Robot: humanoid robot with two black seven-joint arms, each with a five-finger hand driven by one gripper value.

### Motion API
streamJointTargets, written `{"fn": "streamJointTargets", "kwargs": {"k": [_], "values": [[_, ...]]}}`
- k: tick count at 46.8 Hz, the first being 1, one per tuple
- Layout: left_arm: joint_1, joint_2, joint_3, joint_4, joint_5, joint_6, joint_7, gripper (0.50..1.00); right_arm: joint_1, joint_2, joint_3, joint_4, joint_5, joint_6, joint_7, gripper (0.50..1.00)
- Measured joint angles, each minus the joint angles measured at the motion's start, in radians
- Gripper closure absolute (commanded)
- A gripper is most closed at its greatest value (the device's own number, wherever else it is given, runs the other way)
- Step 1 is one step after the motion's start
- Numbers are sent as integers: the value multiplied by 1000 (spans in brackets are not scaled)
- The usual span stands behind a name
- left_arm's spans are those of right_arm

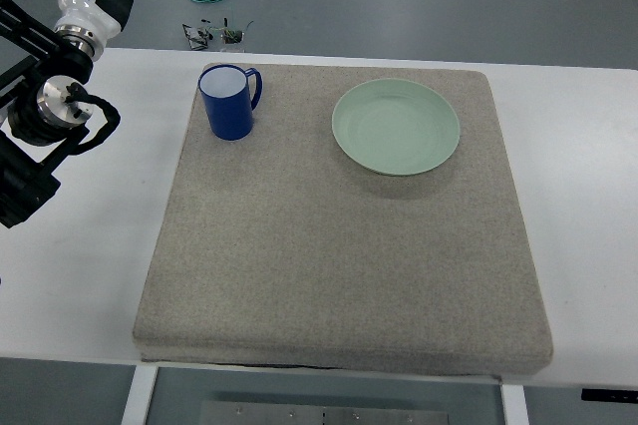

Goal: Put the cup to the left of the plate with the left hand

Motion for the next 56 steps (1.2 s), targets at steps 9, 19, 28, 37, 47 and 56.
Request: {"fn": "streamJointTargets", "kwargs": {"k": [9,19,28,37,47,56], "values": [[-4,-20,-38,4,-88,-21,45,508,0,0,0,0,0,0,0,566],[2,-54,-82,51,-122,-150,119,506,0,0,0,0,0,0,0,566],[4,-86,-86,148,-146,-296,123,508,0,0,0,0,0,0,0,566],[7,-109,-84,187,-148,-325,123,506,0,0,0,0,0,0,0,566],[7,-128,-76,190,-135,-321,123,506,0,0,0,0,0,0,0,566],[7,-146,-65,198,-131,-316,122,506,0,0,0,0,0,0,0,566]]}}
